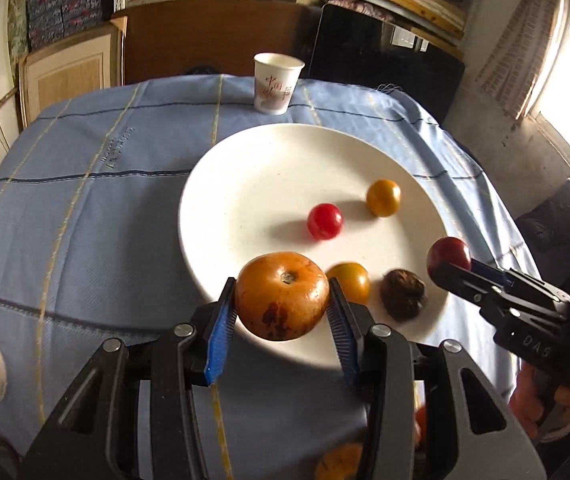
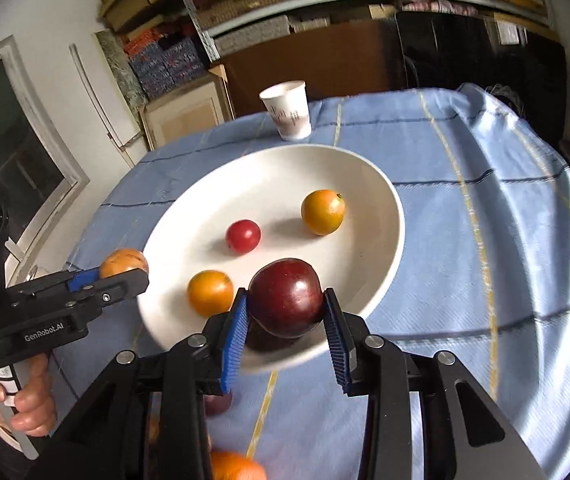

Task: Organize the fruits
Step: 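Carry both fruits onto the white plate and open both tools to release them, then move both open tools back from the plate toward the fruit pile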

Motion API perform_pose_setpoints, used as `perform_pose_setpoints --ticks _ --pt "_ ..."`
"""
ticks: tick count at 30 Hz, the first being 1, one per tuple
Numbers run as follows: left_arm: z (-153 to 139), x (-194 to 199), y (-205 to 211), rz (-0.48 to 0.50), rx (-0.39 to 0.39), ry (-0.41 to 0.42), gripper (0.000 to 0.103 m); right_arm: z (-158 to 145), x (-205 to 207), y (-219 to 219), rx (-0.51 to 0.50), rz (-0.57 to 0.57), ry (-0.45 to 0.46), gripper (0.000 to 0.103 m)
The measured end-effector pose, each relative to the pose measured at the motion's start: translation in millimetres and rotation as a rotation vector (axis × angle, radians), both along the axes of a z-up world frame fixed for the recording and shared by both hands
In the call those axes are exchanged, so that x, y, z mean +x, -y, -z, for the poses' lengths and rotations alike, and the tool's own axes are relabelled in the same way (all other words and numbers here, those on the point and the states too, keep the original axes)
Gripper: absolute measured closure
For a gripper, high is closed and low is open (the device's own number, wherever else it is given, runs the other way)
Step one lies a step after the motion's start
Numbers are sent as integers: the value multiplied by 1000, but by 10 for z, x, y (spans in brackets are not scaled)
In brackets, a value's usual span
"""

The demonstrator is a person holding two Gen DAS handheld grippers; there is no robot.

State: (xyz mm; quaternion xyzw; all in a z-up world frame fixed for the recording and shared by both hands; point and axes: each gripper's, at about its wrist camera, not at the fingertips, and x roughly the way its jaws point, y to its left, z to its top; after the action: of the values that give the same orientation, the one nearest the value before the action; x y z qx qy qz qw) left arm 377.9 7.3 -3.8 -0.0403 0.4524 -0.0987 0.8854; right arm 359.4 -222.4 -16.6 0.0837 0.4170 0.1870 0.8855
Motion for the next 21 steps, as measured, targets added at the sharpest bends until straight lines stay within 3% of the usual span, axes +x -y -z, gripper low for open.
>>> perform_pose_setpoints --ticks 10,11,12,14,18,21 --pt "164 207 33 -9 29 -34 59 80 210 -132 -22 -4 -10 64" --pt "163 203 37 -13 30 -37 54 83 220 -136 -22 -4 -16 64" --pt "143 181 37 -14 30 -27 40 84 218 -135 -22 -2 -22 63" --pt "48 106 36 -28 39 19 25 41 179 -107 -6 3 -10 61" --pt "-201 -211 43 -36 47 118 7 -111 -22 -39 13 2 32 51" --pt "-314 -546 56 -32 50 178 5 -198 -359 21 12 -9 82 39"
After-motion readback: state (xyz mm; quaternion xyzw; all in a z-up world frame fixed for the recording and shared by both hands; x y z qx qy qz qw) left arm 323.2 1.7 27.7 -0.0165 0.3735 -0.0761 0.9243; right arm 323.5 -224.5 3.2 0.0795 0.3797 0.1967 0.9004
